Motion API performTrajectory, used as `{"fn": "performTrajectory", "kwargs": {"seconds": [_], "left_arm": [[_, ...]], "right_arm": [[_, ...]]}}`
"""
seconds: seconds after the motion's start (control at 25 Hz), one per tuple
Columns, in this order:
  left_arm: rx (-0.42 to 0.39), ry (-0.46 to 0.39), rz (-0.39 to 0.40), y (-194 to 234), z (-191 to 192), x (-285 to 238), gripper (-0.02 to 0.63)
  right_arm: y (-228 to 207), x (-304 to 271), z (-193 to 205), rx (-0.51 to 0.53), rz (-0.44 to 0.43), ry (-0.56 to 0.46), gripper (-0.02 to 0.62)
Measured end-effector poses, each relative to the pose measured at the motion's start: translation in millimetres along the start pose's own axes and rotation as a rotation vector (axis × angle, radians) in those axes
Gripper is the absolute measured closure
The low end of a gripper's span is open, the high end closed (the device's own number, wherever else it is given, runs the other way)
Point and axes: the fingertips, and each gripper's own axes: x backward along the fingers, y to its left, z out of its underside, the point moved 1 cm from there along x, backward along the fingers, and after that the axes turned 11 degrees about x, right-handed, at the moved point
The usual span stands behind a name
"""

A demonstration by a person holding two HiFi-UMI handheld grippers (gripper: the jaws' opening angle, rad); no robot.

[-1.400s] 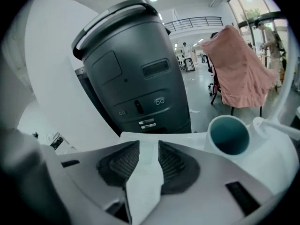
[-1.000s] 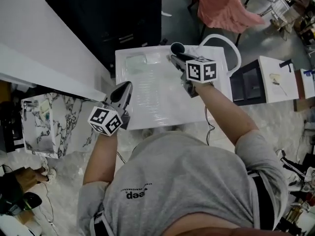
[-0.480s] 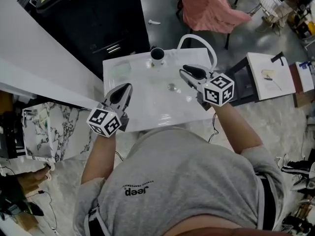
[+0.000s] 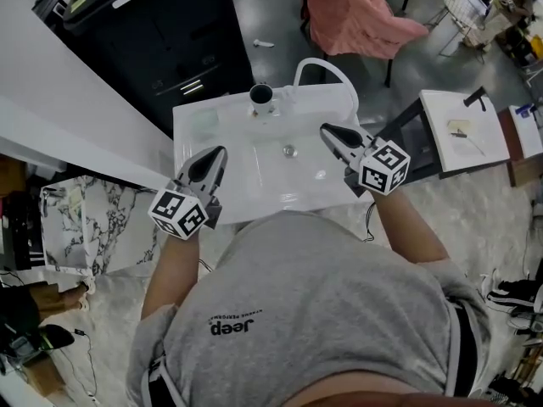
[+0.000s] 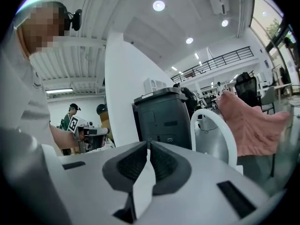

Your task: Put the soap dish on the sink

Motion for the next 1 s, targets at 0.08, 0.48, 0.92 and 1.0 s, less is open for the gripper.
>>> {"fn": "performTrajectory", "kwargs": {"seconds": [0.08,0.48,0.92,1.0], "left_arm": [[0.0,-0.006,-0.002,-3.0,1.8,1.9,0.591],[0.02,-0.001,-0.03,0.8,17.0,10.7,0.592],[0.027,-0.001,-0.027,1.8,17.8,13.3,0.592],[0.027,-0.003,-0.025,1.2,17.1,13.1,0.592]], "right_arm": [[0.4,4.5,7.7,0.01,0.013,0.003,0.54],[11.2,0.6,40.0,0.018,-0.017,0.067,0.543],[18.6,-5.5,40.5,0.013,-0.036,0.068,0.543],[17.3,-4.7,39.9,0.013,-0.034,0.066,0.543]]}}
